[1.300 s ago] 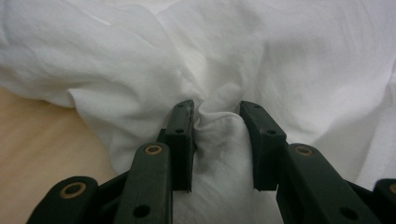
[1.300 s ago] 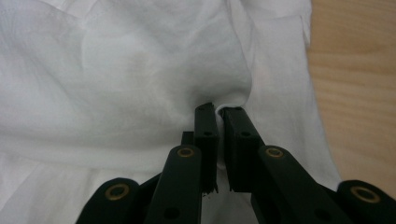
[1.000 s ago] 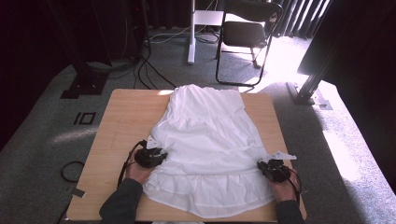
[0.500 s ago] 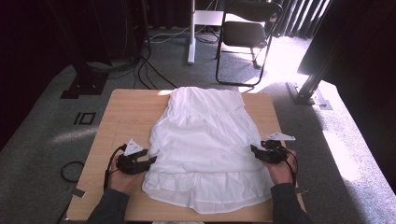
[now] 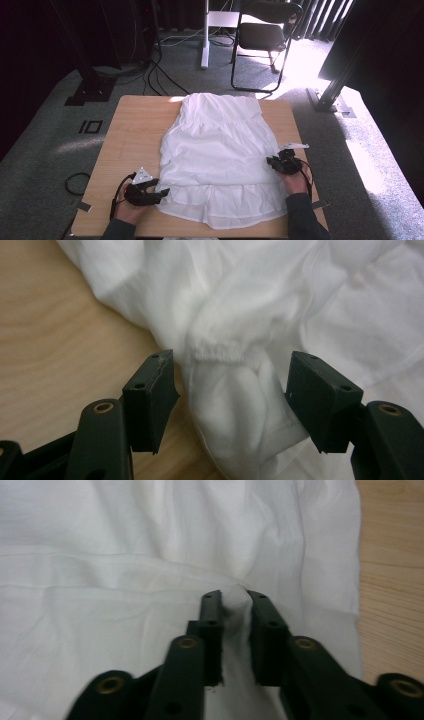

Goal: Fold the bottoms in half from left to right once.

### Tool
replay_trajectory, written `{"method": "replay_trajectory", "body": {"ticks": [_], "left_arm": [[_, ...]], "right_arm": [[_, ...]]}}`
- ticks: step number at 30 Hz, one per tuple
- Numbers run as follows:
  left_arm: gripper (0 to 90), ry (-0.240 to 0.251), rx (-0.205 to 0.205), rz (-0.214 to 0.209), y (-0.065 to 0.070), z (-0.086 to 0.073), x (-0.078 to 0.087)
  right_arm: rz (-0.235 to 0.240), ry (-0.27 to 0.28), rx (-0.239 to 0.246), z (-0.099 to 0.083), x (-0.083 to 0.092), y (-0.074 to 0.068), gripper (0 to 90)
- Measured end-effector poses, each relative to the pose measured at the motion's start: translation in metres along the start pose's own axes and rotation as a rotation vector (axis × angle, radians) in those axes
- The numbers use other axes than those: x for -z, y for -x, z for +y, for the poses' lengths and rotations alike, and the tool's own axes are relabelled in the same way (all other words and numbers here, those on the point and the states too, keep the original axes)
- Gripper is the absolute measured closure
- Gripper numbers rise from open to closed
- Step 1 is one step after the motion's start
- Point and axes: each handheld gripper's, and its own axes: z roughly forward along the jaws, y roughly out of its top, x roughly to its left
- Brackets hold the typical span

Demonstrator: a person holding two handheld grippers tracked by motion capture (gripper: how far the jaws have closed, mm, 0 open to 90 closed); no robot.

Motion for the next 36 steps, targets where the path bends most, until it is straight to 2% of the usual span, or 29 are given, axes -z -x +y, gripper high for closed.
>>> {"method": "replay_trajectory", "body": {"ticks": [1,2,3,5,6,7,8,9,11,12,14,18,20,21,22,23,25,26,28,30,32,34,35,36], "left_arm": [[42.5,0.0,0.0,0.0,0.0,0.0,0.0],[50.4,-0.009,-0.013,0.015,0.002,-0.002,-0.001],[62.2,-0.009,-0.013,0.015,0.002,-0.002,-0.001],[79.3,-0.005,-0.012,0.006,0.001,-0.002,0.002],[84.8,0.024,-0.027,0.021,0.001,-0.002,0.01],[86.3,0.024,-0.027,0.021,0.001,-0.002,0.01],[87.1,0.061,-0.023,0.043,0.002,-0.002,0.02],[87.3,0.061,-0.023,0.043,0.002,-0.002,0.02],[87.6,0.08,-0.018,0.041,0.002,-0.003,0.025],[87.6,0.115,-0.02,0.02,0.004,-0.003,0.035],[87.5,0.15,-0.041,-0.007,0.011,-0.004,0.048],[87.3,0.151,-0.069,-0.027,0.02,-0.009,0.06],[87.1,0.14,-0.08,-0.042,0.025,-0.011,0.061],[86.0,0.14,-0.08,-0.042,0.025,-0.011,0.061],[86.0,0.127,-0.094,-0.058,0.03,-0.014,0.057],[73.9,0.128,-0.093,-0.068,0.031,-0.016,0.056],[62.2,0.138,-0.074,-0.08,0.029,-0.021,0.056],[56.8,0.142,-0.071,-0.089,0.028,-0.022,0.058],[52.2,0.168,-0.061,-0.095,0.025,-0.024,0.064],[48.4,0.189,-0.061,-0.086,0.023,-0.022,0.069],[45.0,0.197,-0.059,-0.059,0.02,-0.017,0.07],[44.8,0.201,-0.056,-0.05,0.018,-0.013,0.069],[44.8,0.202,-0.06,-0.03,0.013,-0.004,0.064],[43.0,0.202,-0.058,-0.024,0.012,-0.002,0.062]], "right_arm": [[0.0,0.0,0.0,0.0,0.0,0.0,81.7],[0.013,0.028,0.009,-0.004,0.012,0.0,86.7],[0.013,0.028,0.009,-0.004,0.012,0.0,86.7],[0.014,0.069,0.021,-0.013,0.033,0.001,87.6],[0.015,0.087,0.02,-0.016,0.04,0.001,87.6],[0.015,0.087,0.02,-0.016,0.04,0.001,87.6],[0.02,0.13,0.014,-0.023,0.057,0.004,87.7],[0.02,0.13,0.014,-0.023,0.057,0.004,87.7],[0.016,0.175,0.011,-0.031,0.076,0.007,87.8],[0.015,0.216,0.008,-0.038,0.095,0.009,87.8],[0.009,0.263,0.003,-0.048,0.116,0.01,87.9],[-0.039,0.299,-0.004,-0.077,0.149,0.013,88.2],[-0.043,0.294,-0.022,-0.092,0.155,0.015,88.3],[-0.043,0.294,-0.022,-0.092,0.155,0.015,88.3],[-0.042,0.287,-0.029,-0.101,0.155,0.017,88.3],[-0.073,0.239,-0.06,-0.121,0.147,0.019,88.2],[-0.07,0.204,-0.1,-0.137,0.135,0.025,86.5],[-0.066,0.189,-0.118,-0.143,0.129,0.026,81.1],[-0.081,0.169,-0.132,-0.15,0.123,0.029,69.7],[-0.087,0.178,-0.144,-0.15,0.125,0.03,61.2],[-0.084,0.203,-0.13,-0.145,0.132,0.031,58.0],[-0.083,0.213,-0.121,-0.141,0.134,0.03,56.9],[-0.086,0.218,-0.109,-0.135,0.135,0.03,56.6],[-0.086,0.222,-0.077,-0.122,0.132,0.027,55.4]]}}
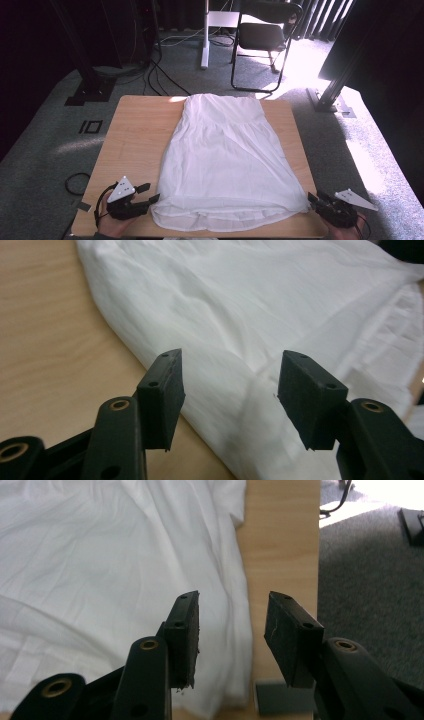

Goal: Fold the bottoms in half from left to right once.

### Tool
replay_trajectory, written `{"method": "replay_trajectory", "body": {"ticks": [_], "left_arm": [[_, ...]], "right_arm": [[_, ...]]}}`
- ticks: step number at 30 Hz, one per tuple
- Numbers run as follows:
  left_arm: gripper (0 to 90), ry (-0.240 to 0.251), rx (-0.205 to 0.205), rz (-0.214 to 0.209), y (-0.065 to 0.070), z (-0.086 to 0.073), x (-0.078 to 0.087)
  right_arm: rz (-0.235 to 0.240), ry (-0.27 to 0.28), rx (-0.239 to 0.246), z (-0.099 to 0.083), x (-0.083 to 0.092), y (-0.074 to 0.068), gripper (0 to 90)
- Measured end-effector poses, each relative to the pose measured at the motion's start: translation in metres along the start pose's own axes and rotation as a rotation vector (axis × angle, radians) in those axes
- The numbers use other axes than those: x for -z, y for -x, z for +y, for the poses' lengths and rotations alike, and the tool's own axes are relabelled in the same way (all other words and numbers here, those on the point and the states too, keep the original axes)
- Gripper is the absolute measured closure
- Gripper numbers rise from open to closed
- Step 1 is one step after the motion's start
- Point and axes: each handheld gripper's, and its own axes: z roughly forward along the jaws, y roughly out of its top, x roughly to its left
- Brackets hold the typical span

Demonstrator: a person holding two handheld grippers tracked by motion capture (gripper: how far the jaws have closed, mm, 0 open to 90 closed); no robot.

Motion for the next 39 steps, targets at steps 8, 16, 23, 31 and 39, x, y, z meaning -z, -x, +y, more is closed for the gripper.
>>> {"method": "replay_trajectory", "body": {"ticks": [8,16,23,31,39], "left_arm": [[38.8,-0.028,0.033,0.056,-0.041,0.042,-0.061],[37.2,-0.119,0.088,0.097,-0.075,0.072,-0.127],[35.5,-0.189,0.132,0.152,-0.089,0.068,-0.165],[80.5,-0.207,0.117,0.133,-0.085,0.065,-0.167],[86.4,-0.186,0.087,0.124,-0.074,0.039,-0.133]], "right_arm": [[0.049,-0.017,0.073,0.05,-0.069,-0.015,50.6],[0.058,-0.113,0.089,0.094,-0.16,-0.019,43.8],[0.065,-0.171,0.058,0.102,-0.209,-0.019,40.4],[0.036,-0.231,0.044,0.1,-0.222,-0.017,82.4],[0.046,-0.245,0.038,0.083,-0.199,-0.023,87.9]]}}
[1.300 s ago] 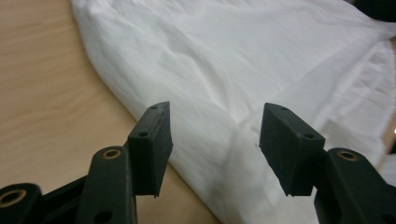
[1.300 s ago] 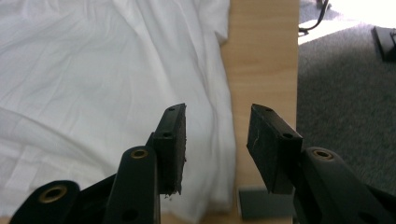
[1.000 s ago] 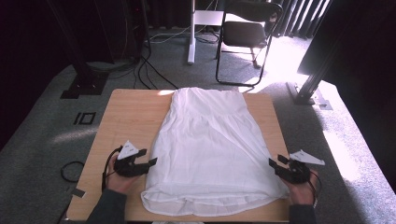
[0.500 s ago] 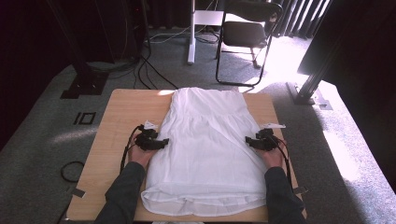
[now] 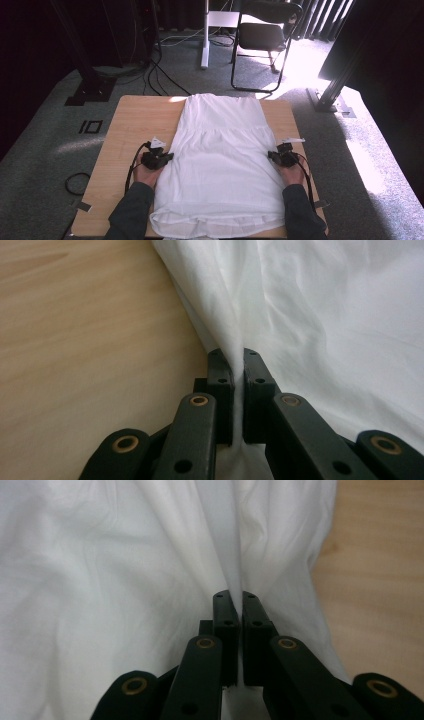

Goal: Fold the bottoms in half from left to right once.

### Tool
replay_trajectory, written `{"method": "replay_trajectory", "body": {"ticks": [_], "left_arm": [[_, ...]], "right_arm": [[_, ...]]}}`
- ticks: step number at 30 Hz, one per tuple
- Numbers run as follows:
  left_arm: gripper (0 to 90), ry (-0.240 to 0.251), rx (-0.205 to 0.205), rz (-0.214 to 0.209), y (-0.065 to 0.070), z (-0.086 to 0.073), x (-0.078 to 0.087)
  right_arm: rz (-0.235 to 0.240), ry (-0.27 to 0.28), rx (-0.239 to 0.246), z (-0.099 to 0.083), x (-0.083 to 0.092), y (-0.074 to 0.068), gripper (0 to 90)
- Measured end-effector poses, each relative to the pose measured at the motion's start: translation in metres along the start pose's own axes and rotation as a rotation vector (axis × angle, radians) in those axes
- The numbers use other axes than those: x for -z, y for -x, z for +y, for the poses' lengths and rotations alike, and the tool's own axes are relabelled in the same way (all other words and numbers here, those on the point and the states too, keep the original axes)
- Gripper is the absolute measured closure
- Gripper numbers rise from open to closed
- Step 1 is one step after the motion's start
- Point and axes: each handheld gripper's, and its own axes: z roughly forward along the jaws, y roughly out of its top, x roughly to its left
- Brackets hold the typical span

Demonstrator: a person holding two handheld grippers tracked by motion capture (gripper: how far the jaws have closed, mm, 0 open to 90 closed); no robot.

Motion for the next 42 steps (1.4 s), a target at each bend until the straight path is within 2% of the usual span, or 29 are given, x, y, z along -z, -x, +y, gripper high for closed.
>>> {"method": "replay_trajectory", "body": {"ticks": [6,7,8,10,15,18,19,20,22,24,25,28,30,32,33,35,37,39,40,42], "left_arm": [[85.7,0.005,-0.014,-0.011,0.008,-0.036,0.035],[85.5,0.005,-0.014,-0.011,0.008,-0.036,0.035],[85.5,0.01,-0.019,-0.013,0.013,-0.049,0.046],[84.8,0.008,-0.012,-0.022,0.018,-0.061,0.058],[84.9,-0.01,-0.011,-0.028,0.029,-0.077,0.075],[85.0,-0.031,-0.022,-0.05,0.035,-0.084,0.083],[84.9,-0.036,-0.026,-0.053,0.036,-0.085,0.085],[82.4,-0.033,-0.033,-0.059,0.035,-0.085,0.086],[65.8,-0.002,-0.023,-0.077,0.032,-0.084,0.088],[56.9,0.047,-0.006,-0.094,0.026,-0.079,0.093],[53.0,0.071,0.001,-0.089,0.024,-0.075,0.095],[49.1,0.133,0.002,-0.071,0.013,-0.057,0.099],[46.9,0.137,0.024,-0.052,0.006,-0.047,0.093],[47.0,0.14,0.036,-0.054,0.0,-0.035,0.082],[46.7,0.131,0.035,-0.045,-0.003,-0.029,0.074],[45.2,0.127,0.059,-0.062,-0.008,-0.02,0.06],[44.4,0.113,0.069,-0.062,-0.011,-0.014,0.049],[44.0,0.099,0.068,-0.063,-0.012,-0.009,0.038],[43.6,0.088,0.065,-0.061,-0.012,-0.007,0.034],[42.9,0.082,0.067,-0.063,-0.01,-0.003,0.028]], "right_arm": [[0.033,0.015,0.026,-0.037,0.027,-0.022,86.4],[0.033,0.015,0.026,-0.037,0.027,-0.022,86.4],[0.038,0.019,0.034,-0.044,0.032,-0.026,85.7],[0.047,0.024,0.046,-0.063,0.047,-0.038,84.9],[0.067,0.027,0.028,-0.092,0.069,-0.05,85.1],[0.074,0.007,0.034,-0.097,0.076,-0.054,84.8],[0.073,0.004,0.046,-0.096,0.078,-0.055,81.6],[0.083,0.01,0.062,-0.092,0.079,-0.056,75.5],[0.084,0.045,0.079,-0.08,0.082,-0.058,63.7],[0.1,0.079,0.101,-0.063,0.082,-0.059,59.5],[0.104,0.094,0.116,-0.052,0.081,-0.061,57.6],[0.107,0.112,0.151,-0.014,0.062,-0.067,56.2],[0.112,0.105,0.158,0.004,0.045,-0.07,56.2],[0.104,0.091,0.159,0.023,0.024,-0.073,55.9],[0.11,0.083,0.141,0.03,0.014,-0.073,55.7],[0.119,0.067,0.121,0.044,-0.005,-0.075,54.8],[0.122,0.047,0.111,0.051,-0.017,-0.075,53.6],[0.117,0.004,0.104,0.055,-0.029,-0.076,53.4],[0.131,-0.012,0.101,0.056,-0.032,-0.076,53.3],[0.114,-0.062,0.11,0.055,-0.039,-0.077,55.9]]}}
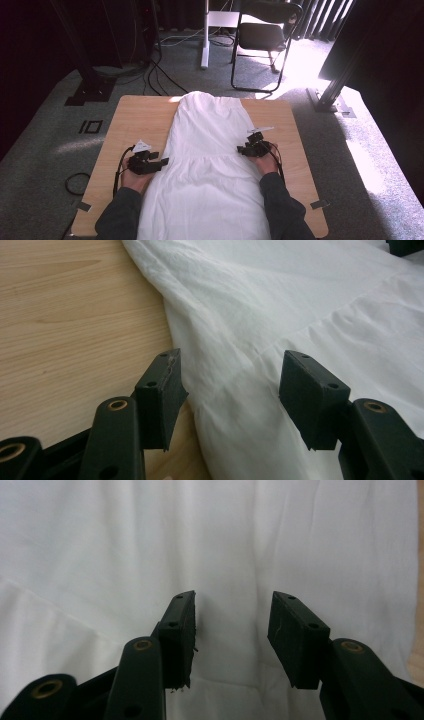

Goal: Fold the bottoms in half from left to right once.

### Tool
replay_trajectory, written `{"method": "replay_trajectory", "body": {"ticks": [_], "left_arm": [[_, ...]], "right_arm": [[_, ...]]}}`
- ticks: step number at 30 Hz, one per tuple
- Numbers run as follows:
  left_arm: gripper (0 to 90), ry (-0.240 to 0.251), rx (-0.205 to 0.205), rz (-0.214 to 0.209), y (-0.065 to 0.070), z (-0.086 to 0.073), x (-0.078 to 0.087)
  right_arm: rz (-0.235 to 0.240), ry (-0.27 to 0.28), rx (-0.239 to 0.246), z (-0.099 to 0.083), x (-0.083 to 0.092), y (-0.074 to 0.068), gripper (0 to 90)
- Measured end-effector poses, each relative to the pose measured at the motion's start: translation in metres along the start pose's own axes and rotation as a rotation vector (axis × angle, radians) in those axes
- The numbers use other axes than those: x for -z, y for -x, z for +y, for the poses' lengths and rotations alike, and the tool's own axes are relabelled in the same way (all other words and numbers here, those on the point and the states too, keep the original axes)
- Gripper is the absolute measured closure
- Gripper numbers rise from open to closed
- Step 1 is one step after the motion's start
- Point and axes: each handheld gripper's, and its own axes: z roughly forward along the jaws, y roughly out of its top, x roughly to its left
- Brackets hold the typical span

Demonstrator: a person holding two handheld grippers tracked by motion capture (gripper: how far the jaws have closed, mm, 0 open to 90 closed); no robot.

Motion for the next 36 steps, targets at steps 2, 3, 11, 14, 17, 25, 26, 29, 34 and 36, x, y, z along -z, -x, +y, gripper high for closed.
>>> {"method": "replay_trajectory", "body": {"ticks": [2,3,11,14,17,25,26,29,34,36], "left_arm": [[42.7,-0.01,-0.01,0.001,0.001,0.002,-0.003],[42.6,-0.008,-0.011,0.001,0.002,0.003,-0.004],[41.2,-0.014,-0.017,0.013,0.006,0.01,-0.011],[40.3,-0.028,-0.032,0.001,0.012,0.01,-0.017],[39.3,-0.038,-0.038,-0.019,0.015,0.01,-0.023],[36.7,-0.016,-0.057,0.008,0.022,0.04,-0.042],[36.3,-0.015,-0.067,0.02,0.023,0.046,-0.048],[34.0,-0.04,-0.053,0.036,0.024,0.06,-0.07],[37.8,-0.109,-0.041,0.023,0.029,0.068,-0.096],[45.7,-0.148,-0.051,-0.005,0.033,0.065,-0.101]], "right_arm": [[0.036,-0.012,-0.011,-0.001,-0.003,0.001,72.3],[0.039,-0.017,0.006,-0.002,-0.003,0.0,82.6],[-0.036,0.153,0.084,0.011,0.053,-0.006,89.3],[-0.087,0.224,0.066,0.014,0.08,0.007,89.3],[-0.161,0.193,0.036,0.006,0.078,0.027,89.3],[-0.22,0.047,-0.092,-0.036,0.026,0.067,89.0],[-0.223,0.047,-0.098,-0.038,0.024,0.067,89.0],[-0.233,0.053,-0.087,-0.039,0.024,0.066,88.9],[-0.221,0.055,-0.098,-0.039,0.024,0.068,88.6],[-0.217,0.06,-0.102,-0.04,0.024,0.069,88.2]]}}
